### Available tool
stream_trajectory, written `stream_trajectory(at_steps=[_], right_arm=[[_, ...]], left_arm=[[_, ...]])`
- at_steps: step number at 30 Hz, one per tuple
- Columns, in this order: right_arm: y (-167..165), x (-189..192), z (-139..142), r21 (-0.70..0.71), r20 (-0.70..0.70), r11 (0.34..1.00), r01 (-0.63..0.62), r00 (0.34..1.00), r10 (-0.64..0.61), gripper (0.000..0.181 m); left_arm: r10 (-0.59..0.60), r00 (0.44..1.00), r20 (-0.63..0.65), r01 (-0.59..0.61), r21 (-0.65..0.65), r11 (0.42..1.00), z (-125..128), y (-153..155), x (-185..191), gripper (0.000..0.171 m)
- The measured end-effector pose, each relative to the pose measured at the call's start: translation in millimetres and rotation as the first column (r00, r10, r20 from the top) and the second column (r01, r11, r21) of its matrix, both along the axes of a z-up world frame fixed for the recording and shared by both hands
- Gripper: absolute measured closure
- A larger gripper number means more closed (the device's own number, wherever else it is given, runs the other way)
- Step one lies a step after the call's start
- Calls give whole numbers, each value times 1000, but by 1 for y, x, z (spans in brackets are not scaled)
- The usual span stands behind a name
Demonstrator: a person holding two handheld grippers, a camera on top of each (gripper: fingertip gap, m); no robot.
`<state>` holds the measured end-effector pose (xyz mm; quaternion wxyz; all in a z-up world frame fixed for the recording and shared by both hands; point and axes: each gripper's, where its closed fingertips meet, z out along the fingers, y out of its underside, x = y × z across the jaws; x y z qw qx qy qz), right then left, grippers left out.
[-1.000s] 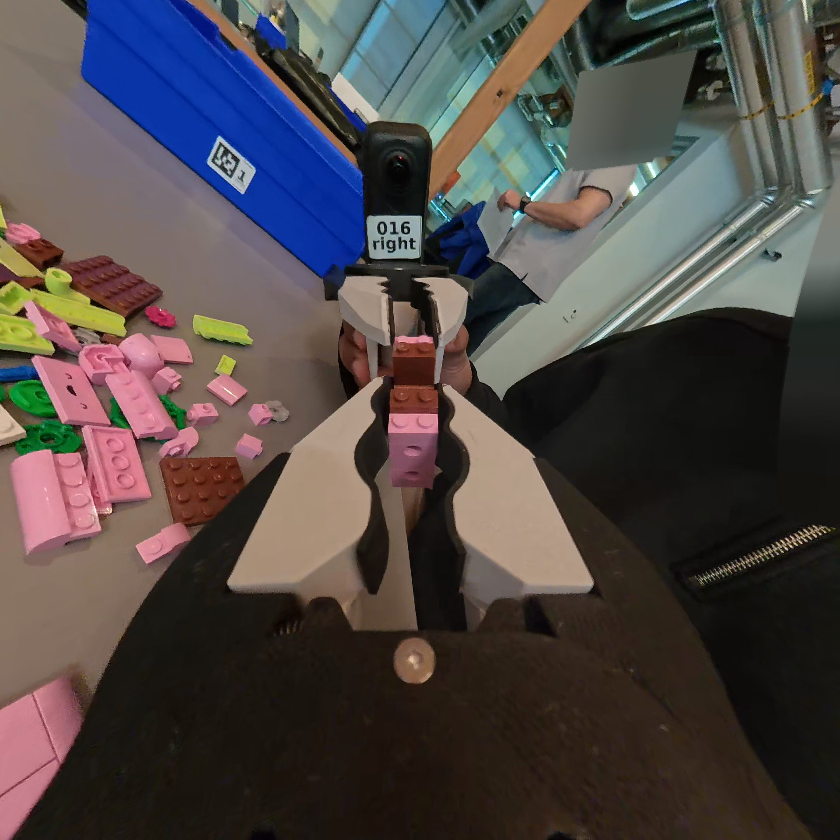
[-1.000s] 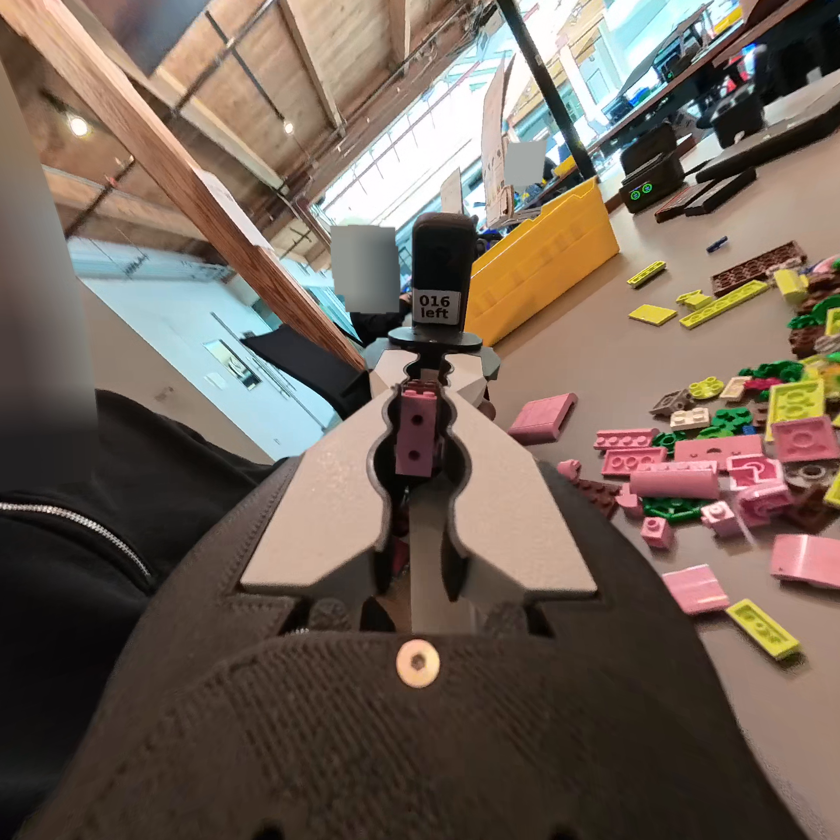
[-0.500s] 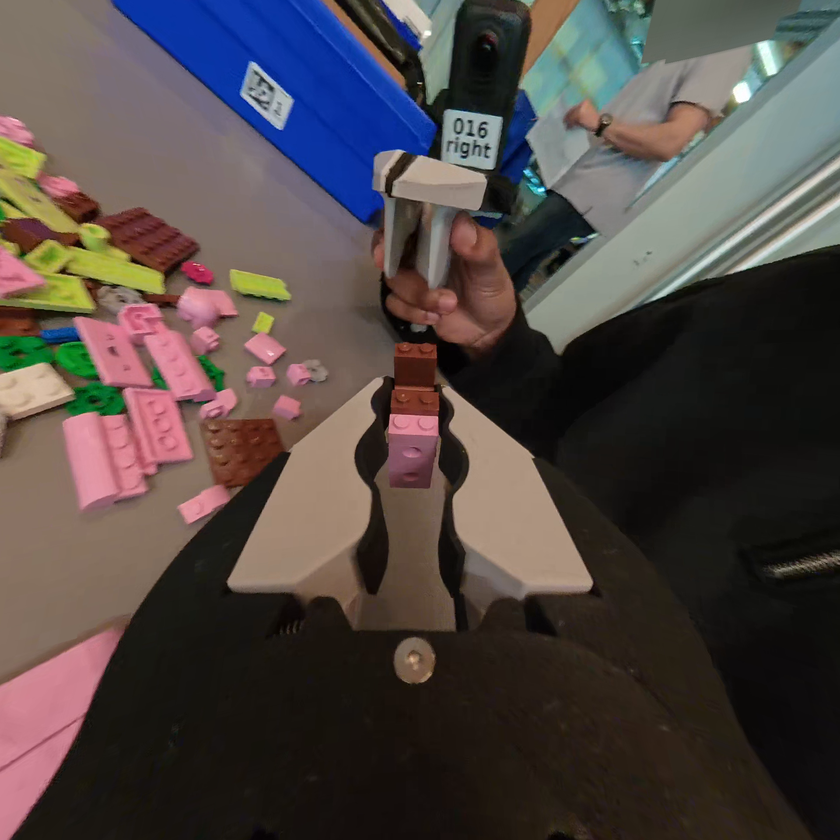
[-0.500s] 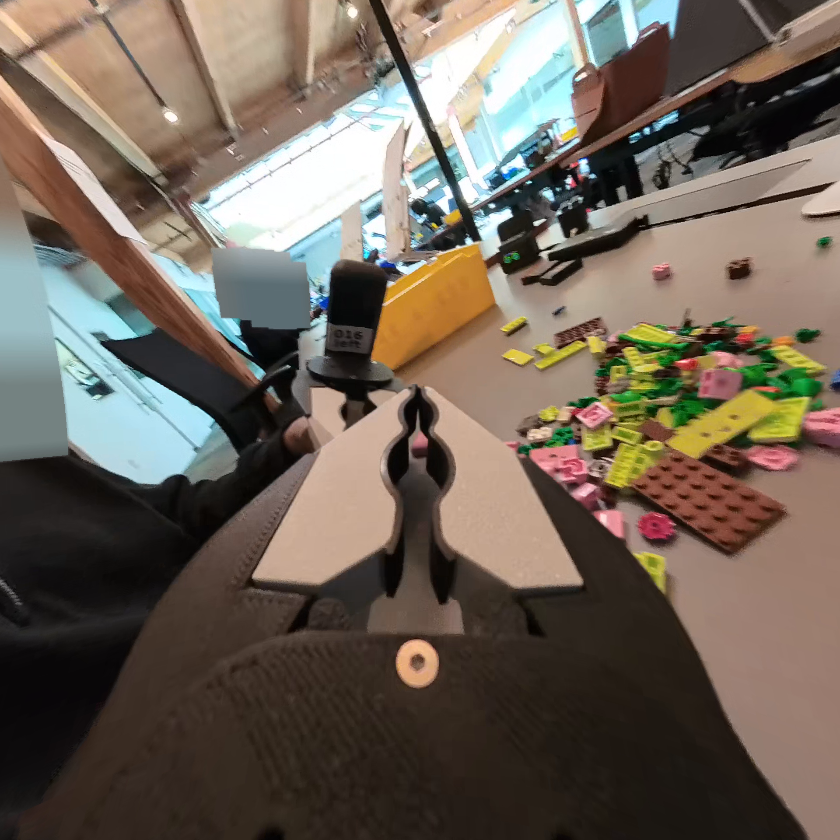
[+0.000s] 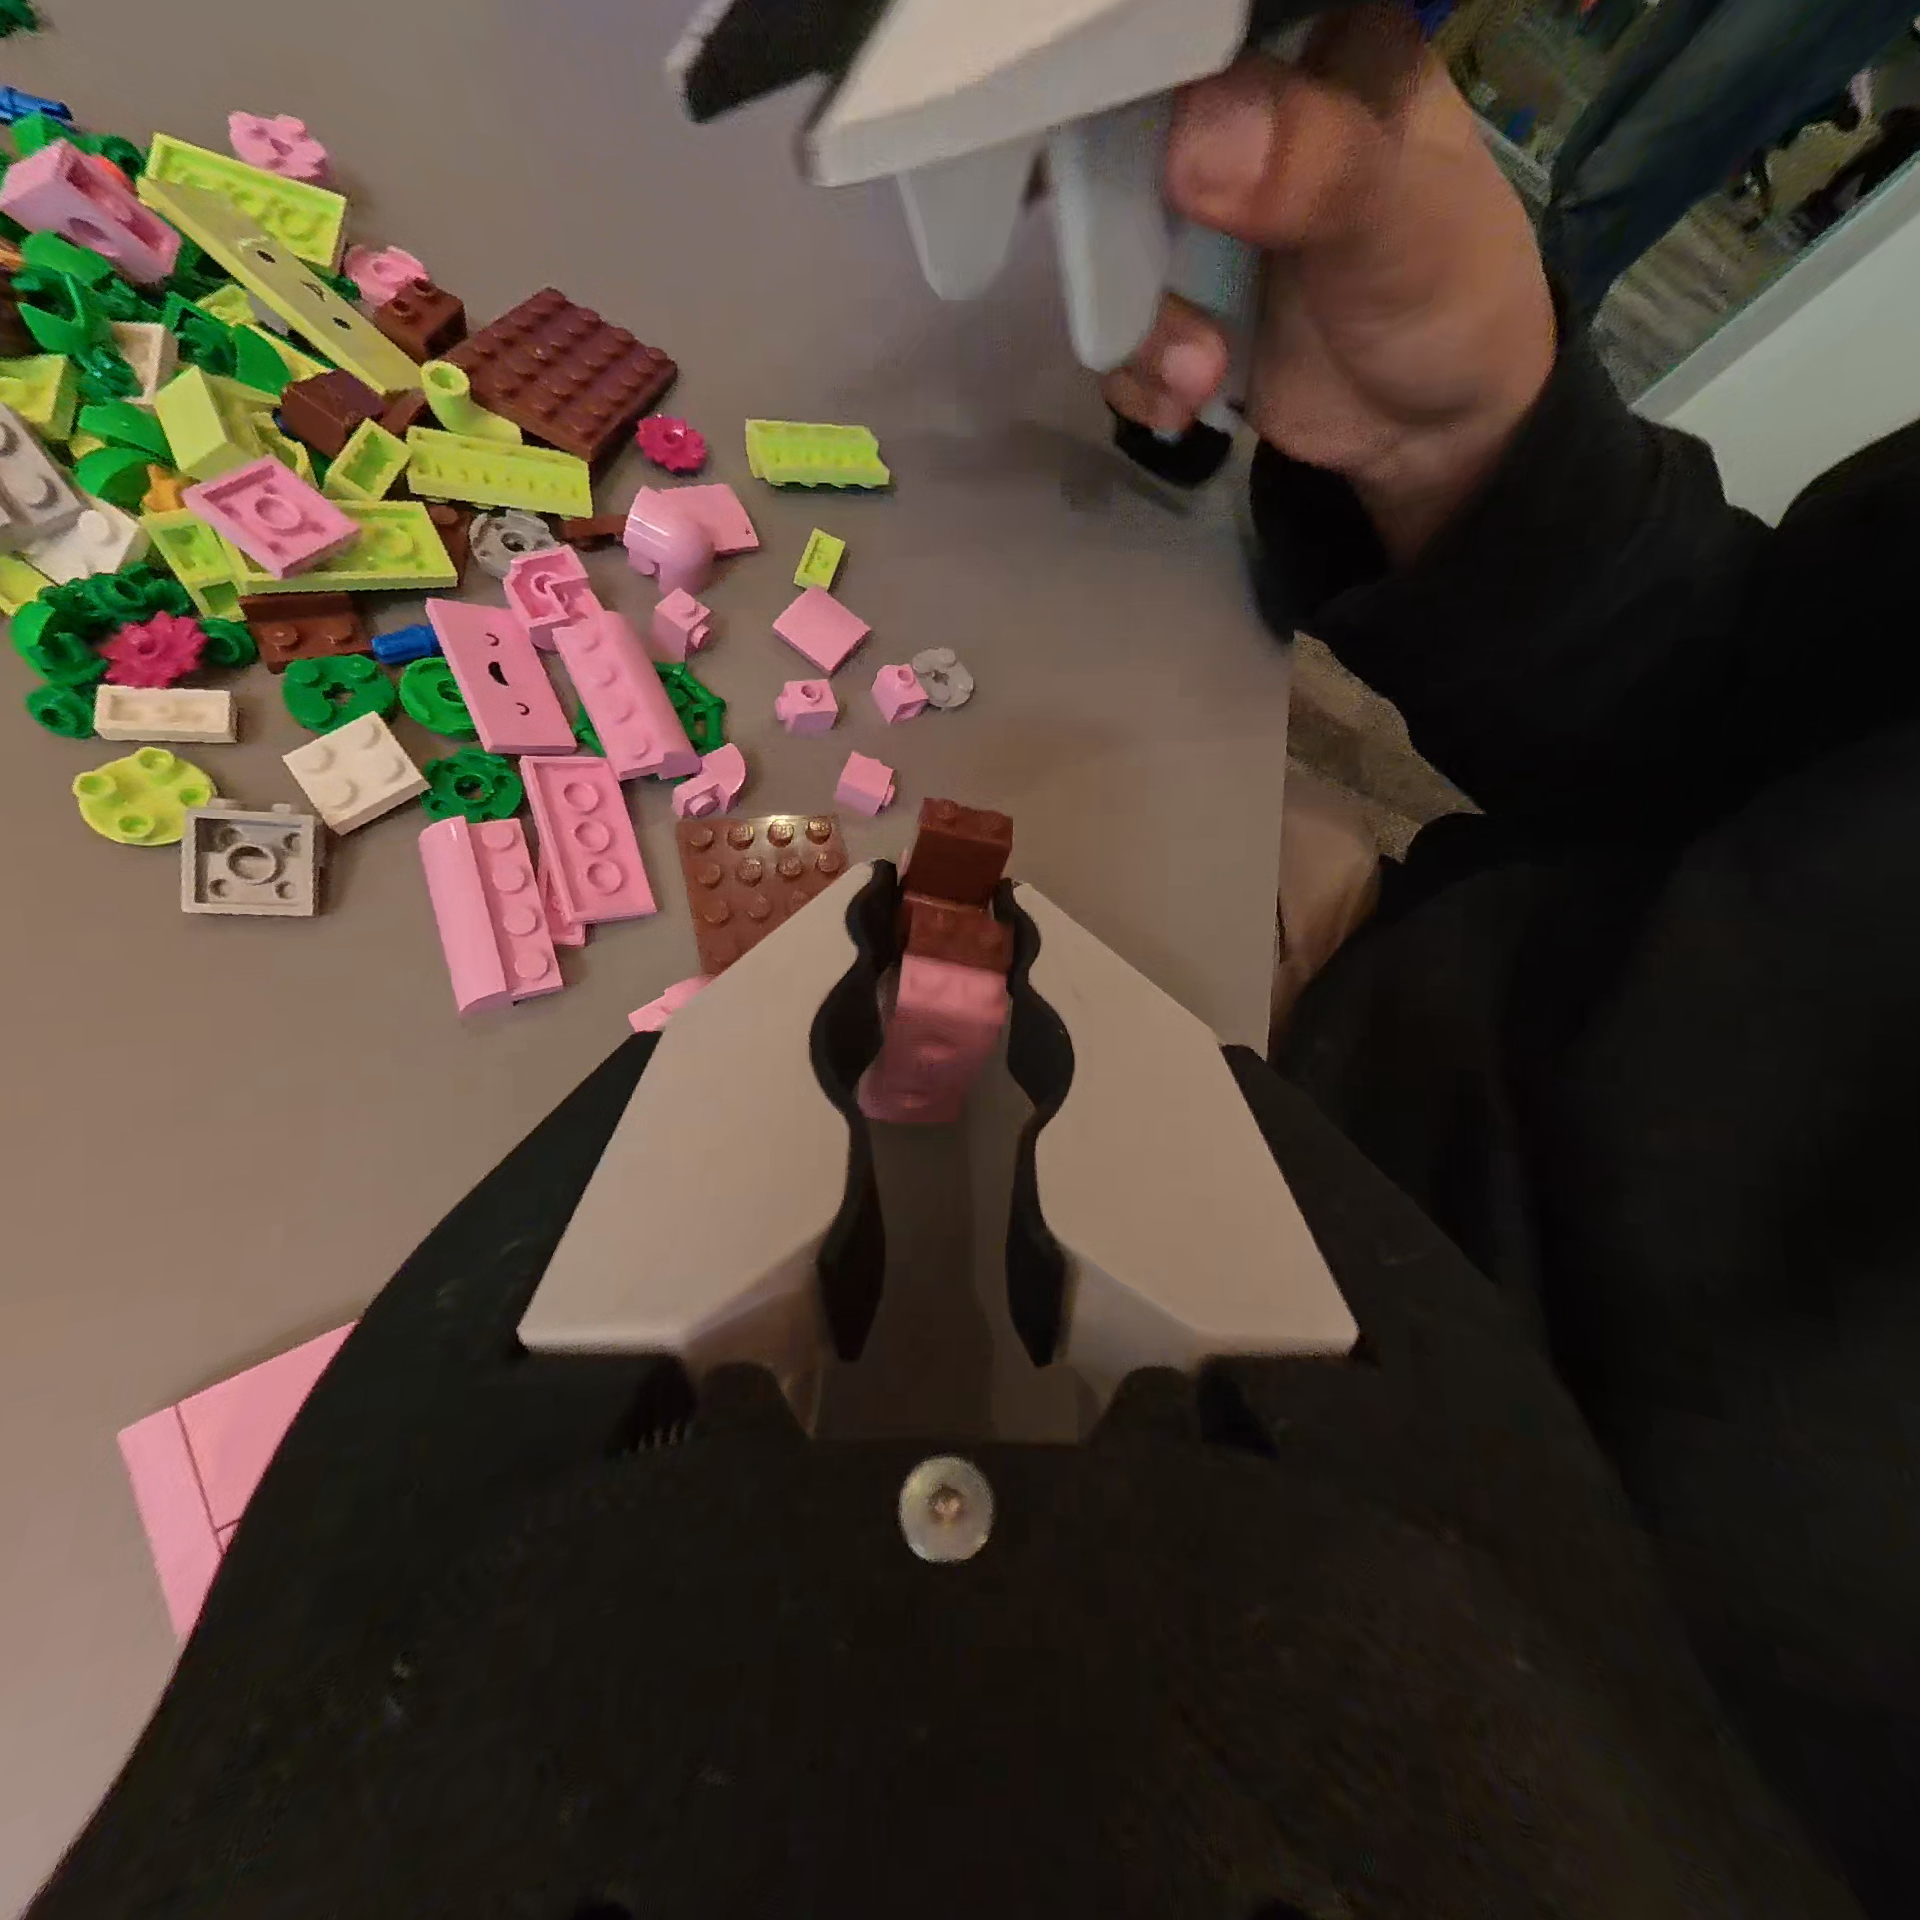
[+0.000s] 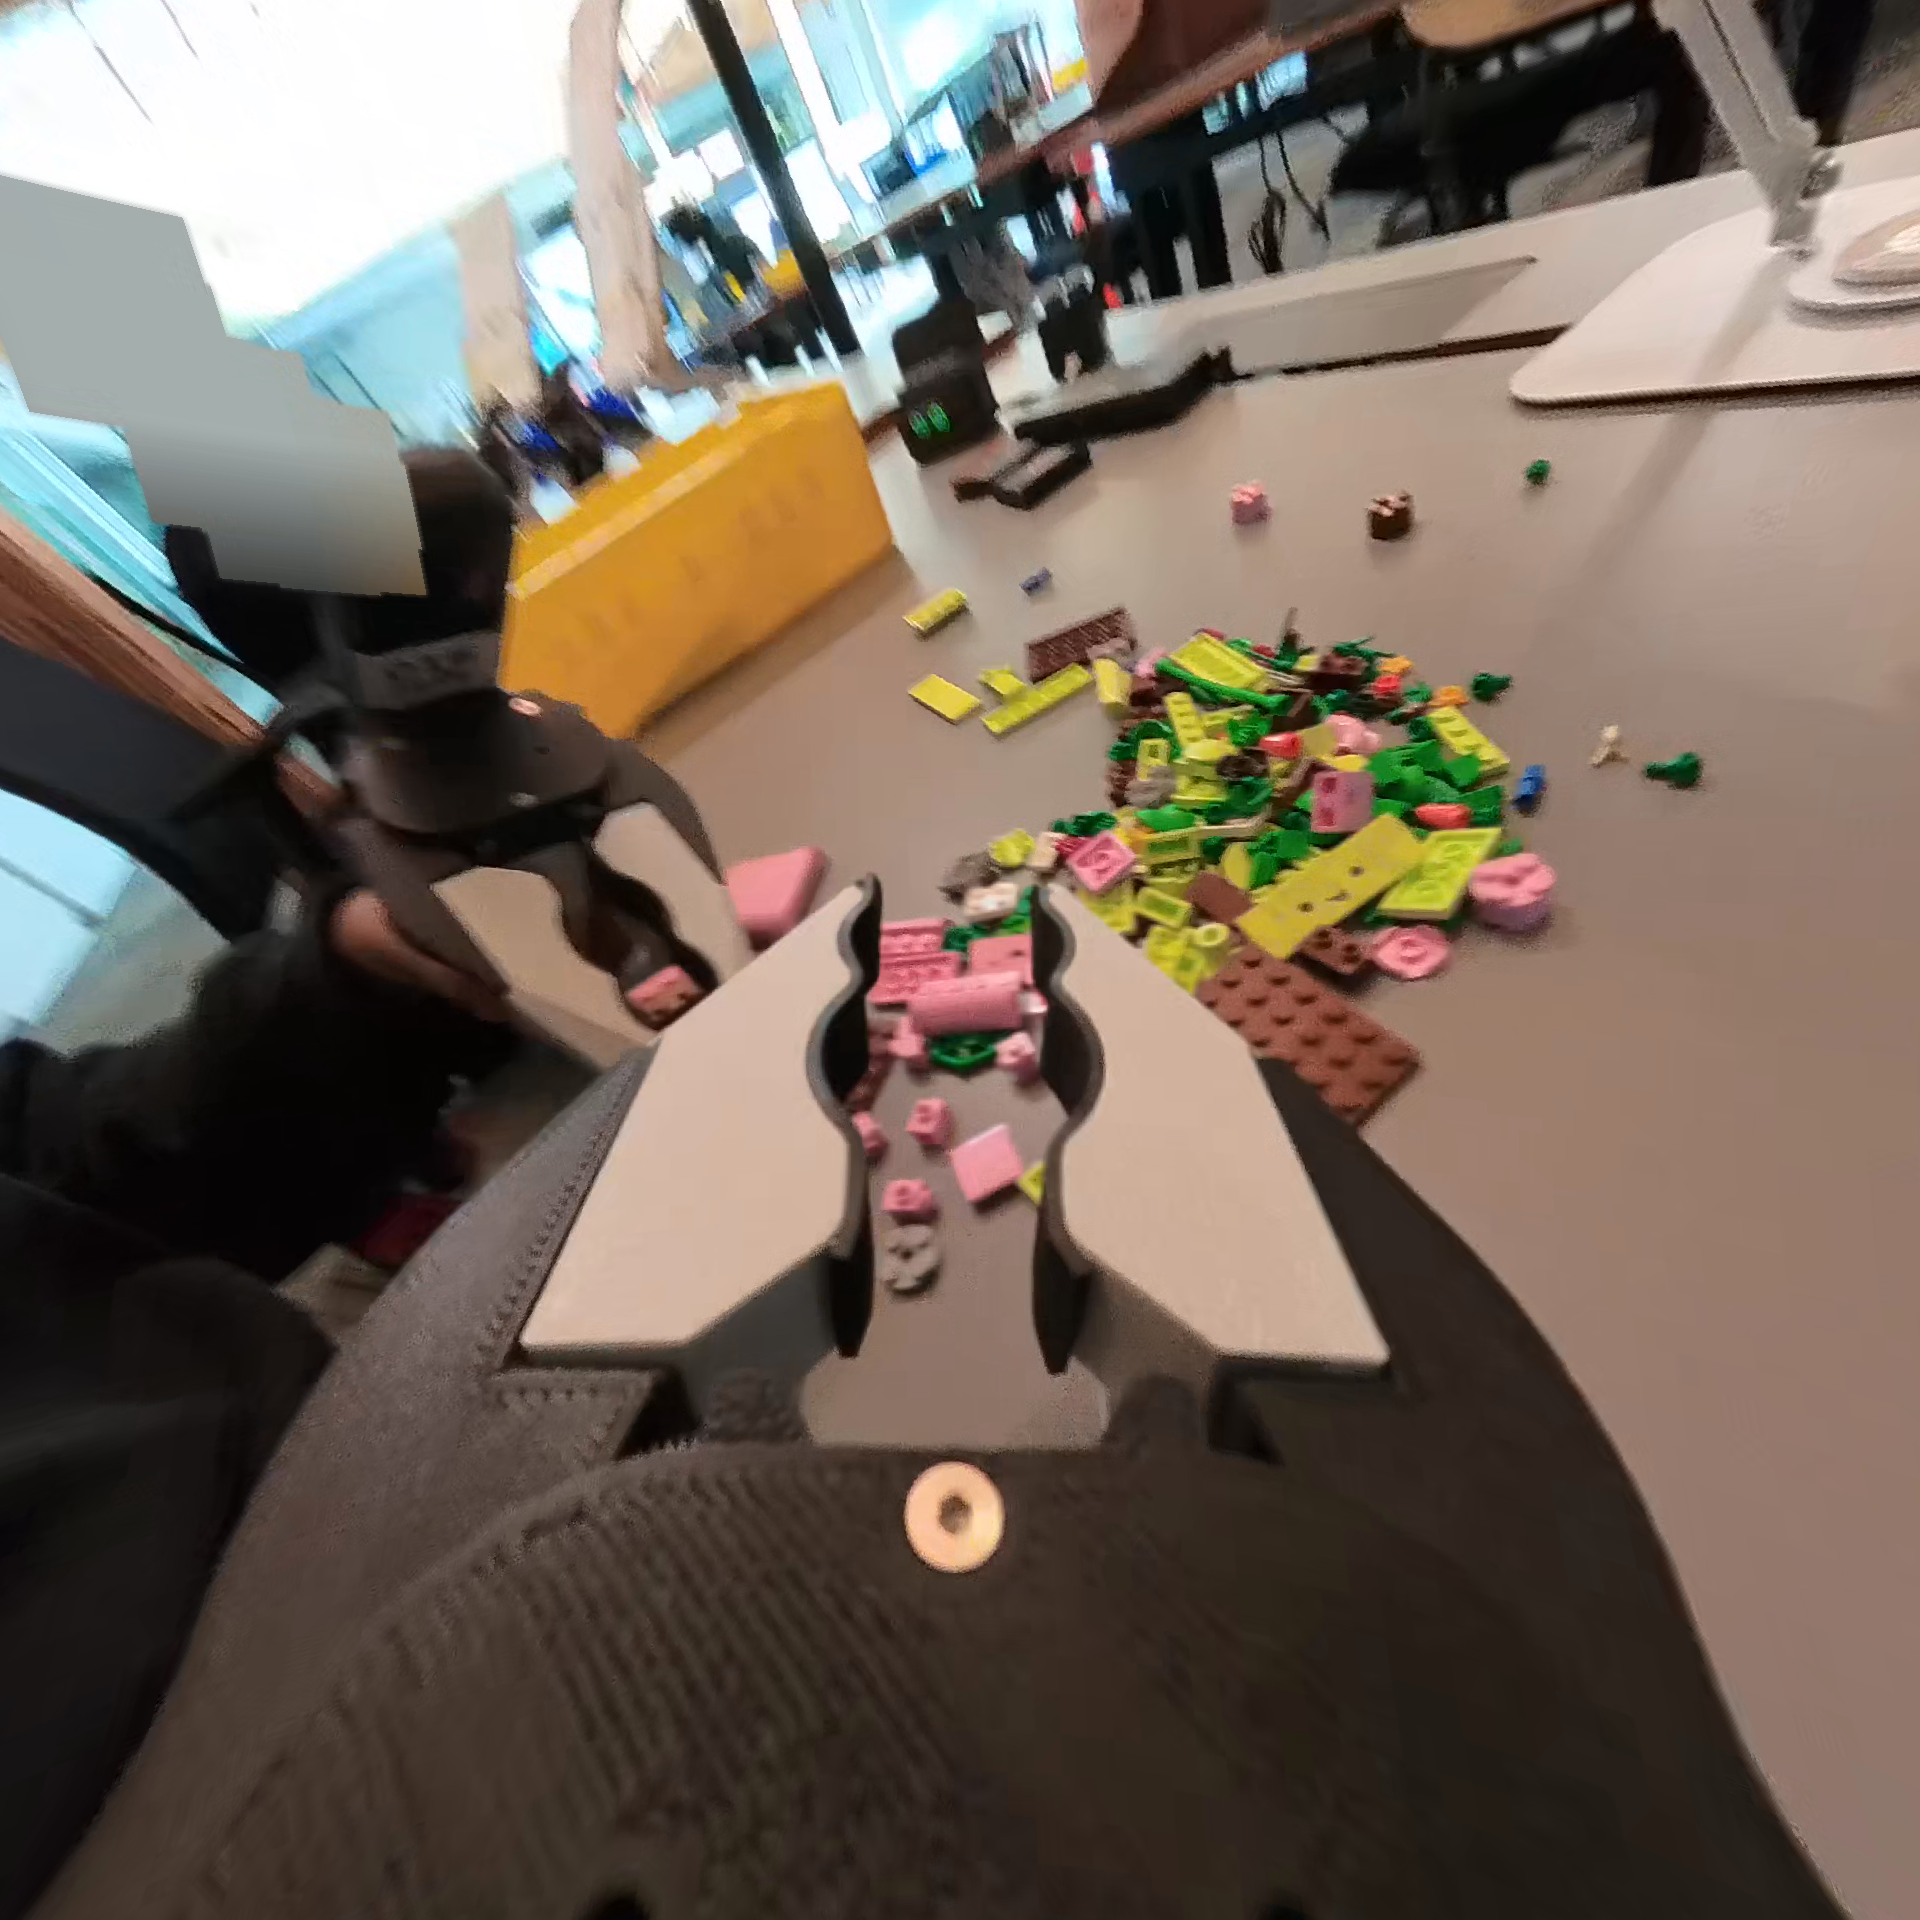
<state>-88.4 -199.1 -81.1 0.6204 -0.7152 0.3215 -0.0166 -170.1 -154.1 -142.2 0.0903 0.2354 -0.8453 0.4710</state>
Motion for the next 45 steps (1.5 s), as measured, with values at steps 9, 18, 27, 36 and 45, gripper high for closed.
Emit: stream_trajectory(at_steps=[9,18,27,36,45], right_arm=[[16,98,-45,-439,29,897,40,999,-31,154],[15,111,-67,-474,5,880,45,999,-49,175],[55,29,34,206,15,916,-345,937,349,177],[100,-38,27,310,-103,746,-589,759,642,177],[101,-41,28,287,-73,746,-601,763,643,177]], left_arm=[[39,999,21,-37,-81,996,16,7,7,135],[151,986,73,-115,-355,928,53,24,32,130],[166,981,-97,-191,-598,779,82,42,45,127],[76,983,-169,-170,-654,737,88,42,39,147],[96,982,-161,-178,-642,746,88,45,40,167]])
